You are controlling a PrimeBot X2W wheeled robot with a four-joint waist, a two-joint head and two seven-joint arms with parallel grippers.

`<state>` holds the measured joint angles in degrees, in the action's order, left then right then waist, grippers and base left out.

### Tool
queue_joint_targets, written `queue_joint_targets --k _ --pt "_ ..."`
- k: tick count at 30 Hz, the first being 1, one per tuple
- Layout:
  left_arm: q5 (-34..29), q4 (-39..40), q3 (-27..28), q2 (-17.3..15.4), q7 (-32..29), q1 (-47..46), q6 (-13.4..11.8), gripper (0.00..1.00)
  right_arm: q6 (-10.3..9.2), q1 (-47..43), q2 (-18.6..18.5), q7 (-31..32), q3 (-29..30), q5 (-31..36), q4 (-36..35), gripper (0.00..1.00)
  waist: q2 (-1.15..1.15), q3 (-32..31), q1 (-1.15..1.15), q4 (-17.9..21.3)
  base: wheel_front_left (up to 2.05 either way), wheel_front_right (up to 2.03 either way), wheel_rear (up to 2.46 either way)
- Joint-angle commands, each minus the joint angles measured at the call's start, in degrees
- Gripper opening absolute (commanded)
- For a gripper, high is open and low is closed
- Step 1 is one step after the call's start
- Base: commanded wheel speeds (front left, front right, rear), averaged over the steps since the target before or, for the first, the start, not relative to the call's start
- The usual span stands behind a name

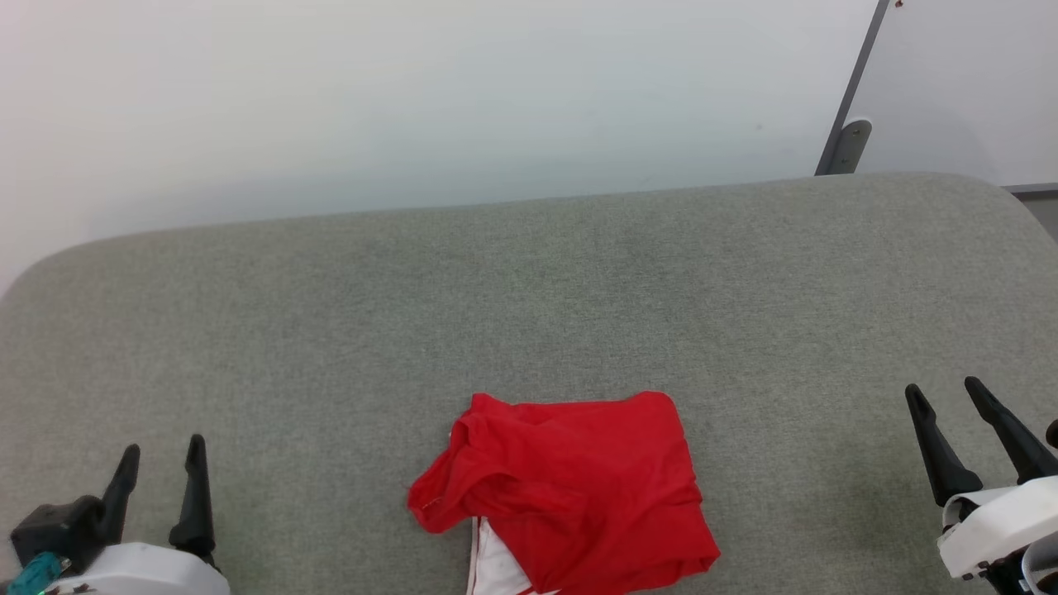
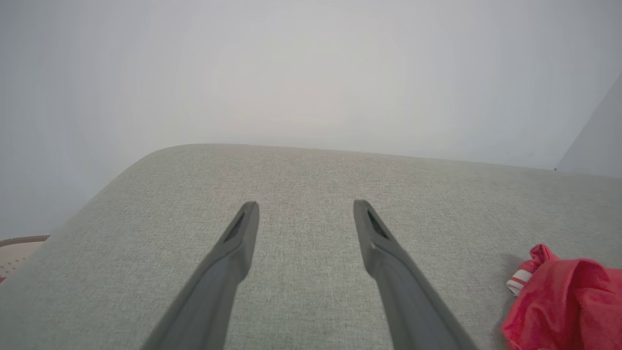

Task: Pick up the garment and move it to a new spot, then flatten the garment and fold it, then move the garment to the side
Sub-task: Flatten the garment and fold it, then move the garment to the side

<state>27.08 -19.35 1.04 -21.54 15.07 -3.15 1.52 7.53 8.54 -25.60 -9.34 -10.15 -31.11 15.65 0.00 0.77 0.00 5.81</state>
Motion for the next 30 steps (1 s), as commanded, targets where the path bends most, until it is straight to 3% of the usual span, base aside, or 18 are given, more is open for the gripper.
queue_joint_targets --k 1,18,30 --pt "-0.43 0.2 0.27 0.09 0.05 0.61 0.23 1.0 -0.1 -0.54 0.21 -0.38 0.42 0.63 0.07 1.0 0.0 -0.08 0.0 -0.07 0.0 0.0 0.0" --pt "-1.1 0.51 0.11 0.42 0.05 0.97 0.38 1.0 -0.1 -1.79 1.67 0.95 1.66 1.31 0.02 1.0 0.0 -0.69 0.0 -1.43 0.0 0.0 0.0" --pt "-1.09 1.11 -0.94 0.16 -0.41 -0.26 0.16 1.0 -0.1 1.41 2.31 12.85 -9.13 -4.82 -3.48 1.0 0.0 1.33 0.0 -5.77 0.0 0.0 0.0"
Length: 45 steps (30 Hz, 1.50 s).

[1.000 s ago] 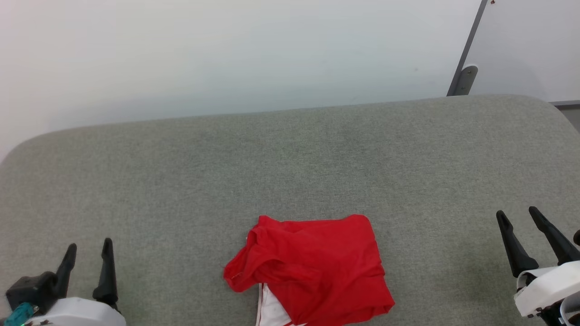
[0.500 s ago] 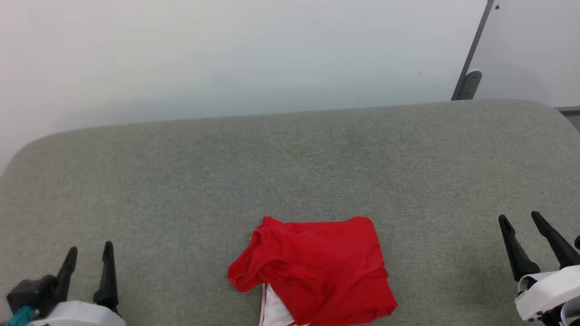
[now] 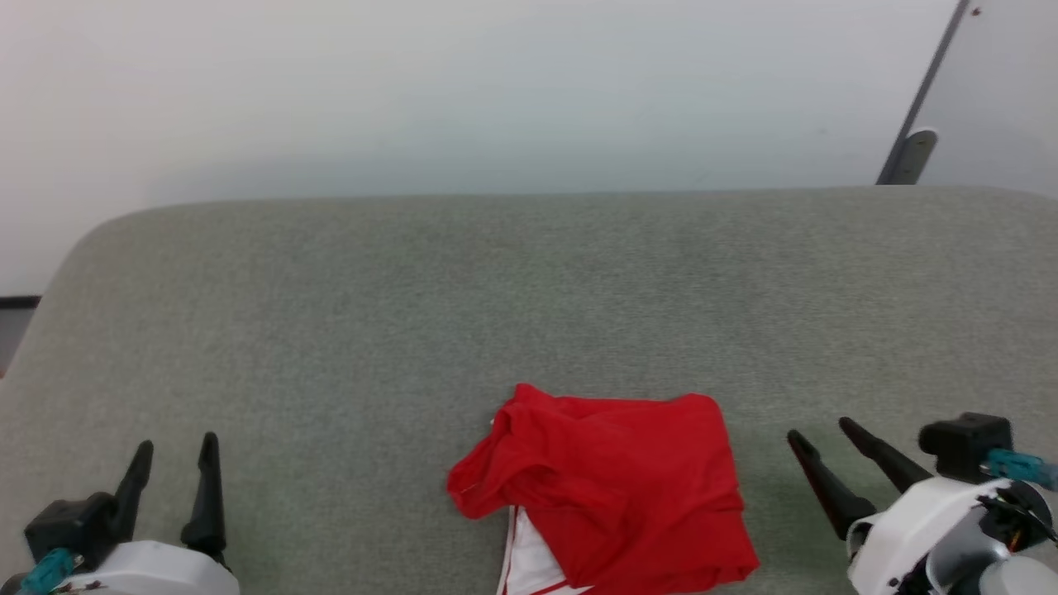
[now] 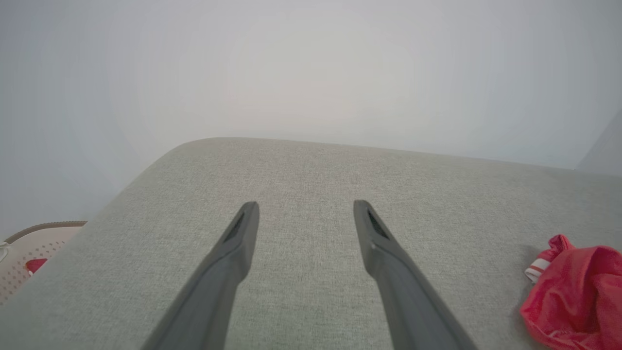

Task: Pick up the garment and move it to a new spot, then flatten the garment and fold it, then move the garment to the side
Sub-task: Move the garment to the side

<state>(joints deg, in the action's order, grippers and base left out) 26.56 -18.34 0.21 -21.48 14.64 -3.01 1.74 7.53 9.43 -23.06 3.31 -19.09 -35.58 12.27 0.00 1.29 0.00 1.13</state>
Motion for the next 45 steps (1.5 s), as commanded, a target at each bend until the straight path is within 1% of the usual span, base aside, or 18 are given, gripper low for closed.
queue_joint_targets --k 1,7,8,14,19,24,25,26,29,34,37,45 --pt "-0.63 0.03 -0.28 0.19 0.02 -0.49 -0.05 1.0 -0.09 0.97 -0.34 1.33 -1.19 -0.94 -0.36 1.0 0.0 1.05 0.0 -1.5 0.0 0.0 0.0" --pt "-0.61 -0.54 -1.07 0.75 0.1 -1.41 0.1 1.0 -0.1 3.02 -1.36 8.96 -4.0 -2.99 0.77 1.0 0.0 2.76 0.0 -4.13 0.0 0.0 0.0" --pt "-0.61 -0.54 -1.07 0.75 0.1 -1.41 0.1 1.0 -0.1 3.02 -1.36 8.96 -4.0 -2.99 0.77 1.0 0.0 2.76 0.0 -4.13 0.0 0.0 0.0" --pt "-0.71 -1.08 -1.61 1.35 0.28 -2.27 0.29 1.0 -0.09 4.02 -1.25 17.1 -3.69 -4.75 2.99 1.0 0.0 4.28 0.0 -6.46 0.0 0.0 0.0" --pt "-0.74 -1.95 -2.05 1.89 0.33 -3.28 0.39 1.0 -0.09 4.53 0.02 23.03 -2.82 -5.18 4.9 1.0 0.0 5.52 0.0 -7.8 0.0 0.0 0.0" --pt "-0.97 -2.32 -2.21 2.28 0.41 -4.16 0.66 1.0 -0.1 5.48 1.96 28.49 -3.4 -4.45 7.99 1.0 0.0 6.65 0.0 -8.42 0.0 0.0 0.0" --pt "-1.01 -2.44 -2.24 2.38 0.44 -4.3 0.73 1.0 -0.1 5.65 2.37 28.96 -3.29 -4.44 8.61 0.41 0.0 6.84 0.0 -8.49 0.0 0.0 0.0" --pt "-1.03 -2.49 -2.27 2.48 0.45 -4.52 0.7 1.0 -0.11 5.99 2.85 29.16 -2.97 -4.2 9.02 0.0 0.0 7.03 0.0 -8.56 0.0 0.0 0.0" --pt "-1.1 -2.76 -2.29 2.64 0.5 -5.0 0.78 1.0 -0.1 6.73 3.71 29.84 -2.83 -3.78 9.18 0.0 0.0 7.42 0.0 -8.64 0.0 0.0 0.0" --pt "-1.25 -2.9 -1.85 2.85 0.56 -5.4 0.87 1.0 -0.11 7.92 3.23 30.83 -1.92 -2.98 7.92 0.0 0.0 7.97 0.0 -8.18 0.0 0.0 0.0" --pt "-1.49 -2.74 -1.82 2.97 0.58 -5.75 0.87 1.0 -0.12 8.73 2.13 31.26 -1.09 -2.22 6.27 0.0 0.0 8.33 0.0 -7.75 0.0 0.0 0.0" --pt "-2.34 -2.15 -2.45 3.08 0.54 -8.24 1.39 1.0 -0.12 10.26 -2.49 34.18 2.78 -0.02 1.05 0.0 0.0 9.84 0.0 -6.12 0.0 0.0 0.0"
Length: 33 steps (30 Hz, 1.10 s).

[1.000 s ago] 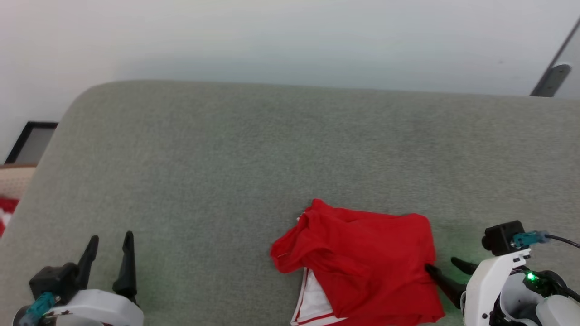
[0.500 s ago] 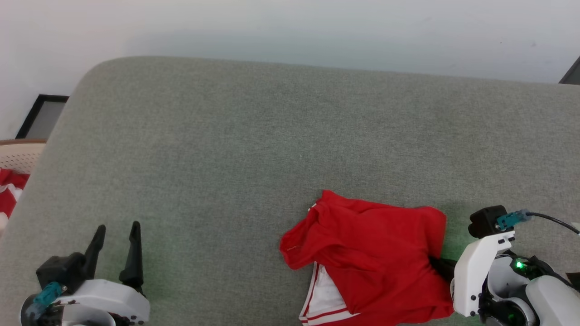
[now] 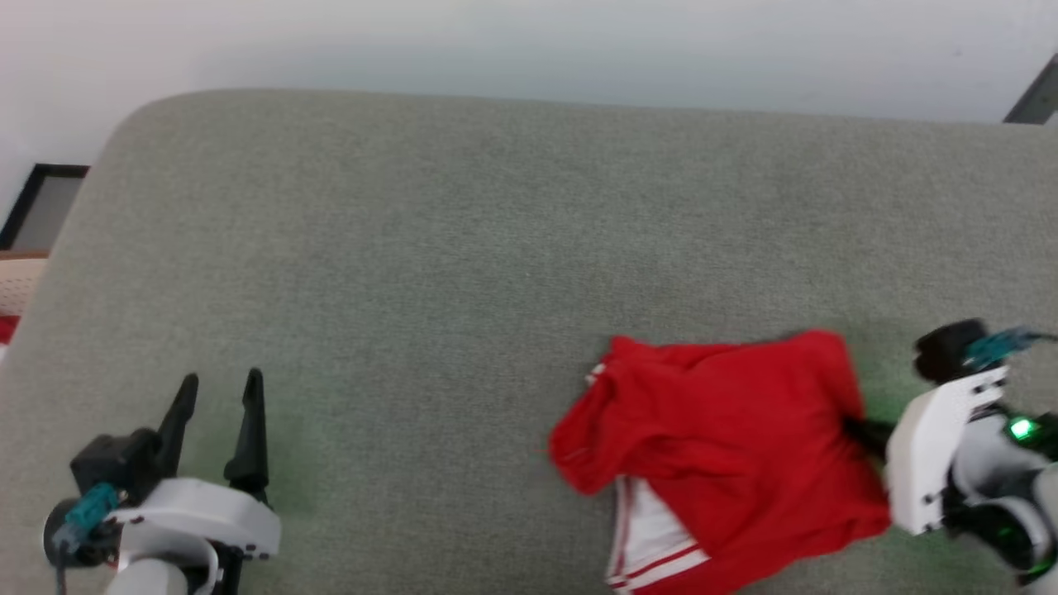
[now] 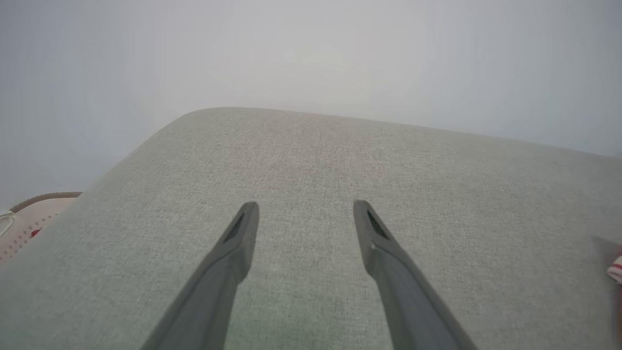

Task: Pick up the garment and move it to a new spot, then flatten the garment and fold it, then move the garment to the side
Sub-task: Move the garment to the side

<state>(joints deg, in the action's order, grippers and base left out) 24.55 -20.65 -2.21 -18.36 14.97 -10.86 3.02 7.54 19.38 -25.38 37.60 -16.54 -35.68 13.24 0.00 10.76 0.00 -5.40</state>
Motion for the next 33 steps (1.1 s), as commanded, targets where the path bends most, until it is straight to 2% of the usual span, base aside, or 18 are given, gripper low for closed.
queue_joint_targets --k 1,9,16,22,33 --pt "-0.53 0.19 -0.2 -0.01 0.22 -0.72 0.13 1.0 -0.12 0.44 -0.69 0.26 0.77 0.41 -0.46 0.0 0.0 0.55 0.0 0.69 0.0 0.0 0.0" --pt "-1.98 -0.19 -2.23 0.24 0.21 -4.58 0.99 1.0 -0.12 3.01 -6.56 1.71 5.26 2.6 -3.15 0.0 0.0 2.34 0.0 4.05 0.0 0.0 0.0" --pt "-2.72 -1.31 -3.89 -0.2 0.22 -8.66 2.01 1.0 -0.12 7.58 -11.27 0.54 7.12 3.83 -1.27 0.0 0.0 4.76 0.0 7.93 0.0 0.0 0.0" --pt "-3.57 -2.47 -5.51 -0.42 0.22 -12.46 2.83 1.0 -0.12 13.06 -15.09 -2.97 6.18 5.3 3.61 0.0 0.0 7.03 0.0 10.76 0.0 0.0 0.0" --pt "-4.71 -3.61 -7.89 -0.53 0.22 -18.18 3.87 1.0 -0.12 23.35 -20.69 -14.54 2.95 11.14 16.4 0.0 0.0 11.92 0.0 13.8 0.0 0.0 0.0"
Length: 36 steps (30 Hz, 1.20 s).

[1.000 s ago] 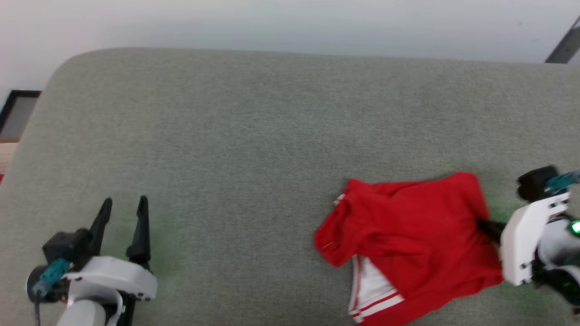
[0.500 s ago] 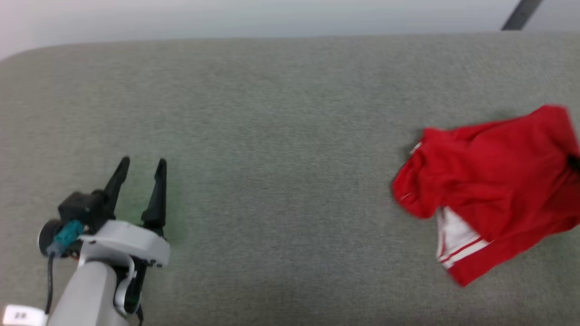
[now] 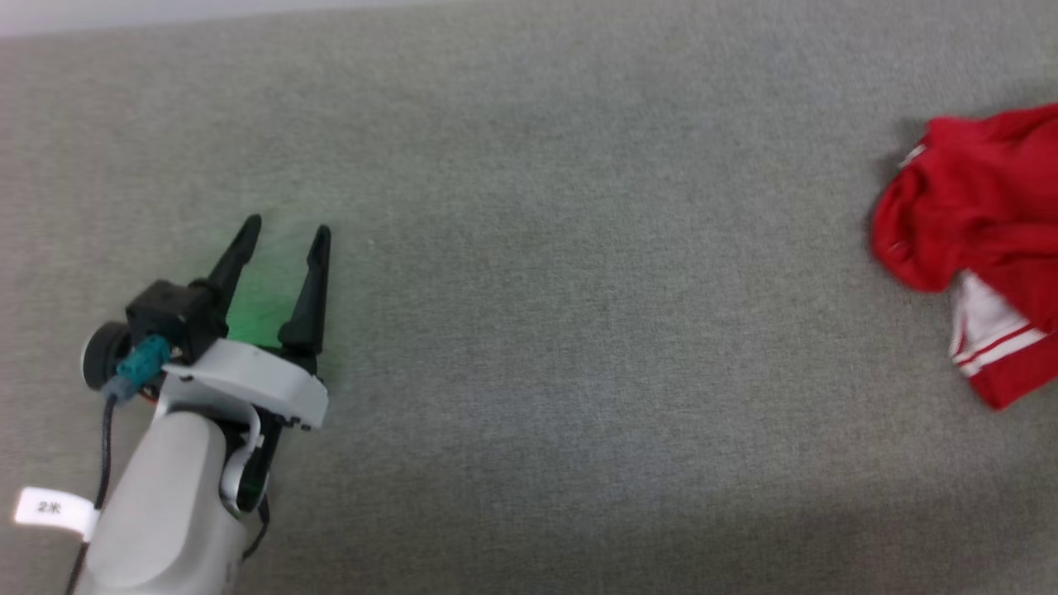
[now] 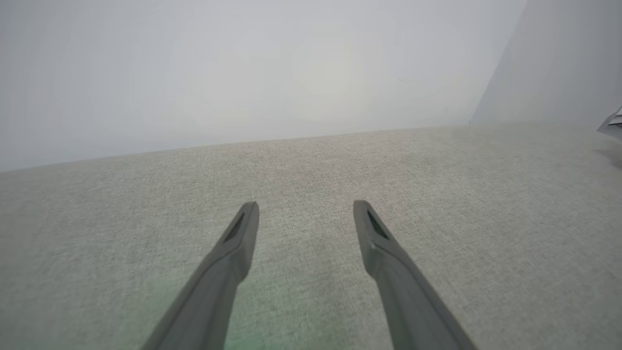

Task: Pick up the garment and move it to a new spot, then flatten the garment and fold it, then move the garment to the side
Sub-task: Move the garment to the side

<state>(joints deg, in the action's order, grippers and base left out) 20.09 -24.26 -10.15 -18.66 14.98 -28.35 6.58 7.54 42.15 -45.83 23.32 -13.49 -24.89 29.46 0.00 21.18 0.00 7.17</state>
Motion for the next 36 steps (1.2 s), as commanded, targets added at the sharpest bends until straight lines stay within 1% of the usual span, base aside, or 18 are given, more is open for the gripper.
queue_joint_targets --k 1,8,11,13,16,17,18,19,20,21,30,32,36 --pt "-0.34 -0.13 -0.07 -0.26 0.21 -1.09 0.35 1.0 -0.12 1.27 -0.24 -1.27 -0.49 0.99 1.51 0.0 0.0 1.9 0.0 1.43 0.0 0.0 0.0" --pt "-0.69 -0.91 -1.27 -0.51 0.21 -3.43 0.61 1.0 -0.12 6.12 1.42 -6.93 -0.09 4.84 11.79 0.0 0.0 4.16 0.0 1.97 0.0 0.0 0.0" --pt "-0.73 -1.07 -1.66 -0.66 0.21 -4.16 0.75 1.0 -0.12 7.84 3.08 -8.63 1.3 7.08 16.72 0.0 0.0 4.72 0.0 1.83 0.0 0.0 0.0" --pt "-0.59 -1.19 -1.83 -0.78 0.21 -4.42 0.8 1.0 -0.12 8.85 4.79 -9.9 1.99 8.07 19.28 0.0 0.0 4.88 0.0 1.71 0.0 0.0 0.0" --pt "-0.44 -1.53 -2.11 -0.84 0.21 -4.77 0.89 1.0 -0.12 10.17 5.25 -11.96 2.63 9.63 22.61 0.01 0.0 4.96 0.0 1.29 0.0 0.0 0.0" --pt "-0.44 -1.53 -2.11 -0.84 0.21 -4.77 0.89 1.0 -0.12 10.17 5.25 -11.96 2.63 9.63 22.61 0.01 0.0 4.96 0.0 1.29 0.0 0.0 0.0" --pt "-0.3 -1.74 -2.19 -0.9 0.21 -4.83 0.94 1.0 -0.12 10.83 5.96 -13.46 2.46 10.67 24.41 0.35 0.0 4.74 0.0 1.02 0.0 0.0 0.0" --pt "-0.26 -1.77 -2.14 -0.96 0.21 -4.8 0.96 1.0 -0.12 11.35 6.14 -14.26 2.59 10.99 25.23 0.63 0.0 4.57 0.0 0.9 0.0 0.0 0.0" --pt "-0.26 -1.77 -2.14 -0.96 0.21 -4.8 0.96 1.0 -0.12 11.35 6.14 -14.26 2.59 10.99 25.23 0.63 0.0 4.57 0.0 0.9 0.0 0.0 0.0" --pt "-0.15 -1.84 -1.95 -0.96 0.21 -4.4 0.99 1.0 -0.12 12.14 6.55 -15.13 2.58 11.81 26.79 1.0 0.0 4.01 0.0 0.71 0.0 0.0 0.0" --pt "0.11 -1.84 -0.78 -0.66 0.21 -2.4 0.92 1.0 -0.12 13.77 8.14 -17.78 1.33 12.88 30.2 1.0 0.0 0.53 0.0 0.08 0.0 0.0 0.0" --pt "0.17 -1.95 -0.38 -0.46 0.21 -1.75 0.93 1.0 -0.12 13.83 8.29 -18.55 1.0 12.74 30.6 1.0 0.0 -0.57 0.0 -0.21 0.0 0.0 0.0" --pt "0.6 -1.97 0.44 -0.06 0.21 -0.36 0.94 1.0 -0.12 12.92 9.85 -21.23 0.13 12.1 30.16 1.0 0.0 -3.01 0.0 -0.94 0.0 0.0 0.0"
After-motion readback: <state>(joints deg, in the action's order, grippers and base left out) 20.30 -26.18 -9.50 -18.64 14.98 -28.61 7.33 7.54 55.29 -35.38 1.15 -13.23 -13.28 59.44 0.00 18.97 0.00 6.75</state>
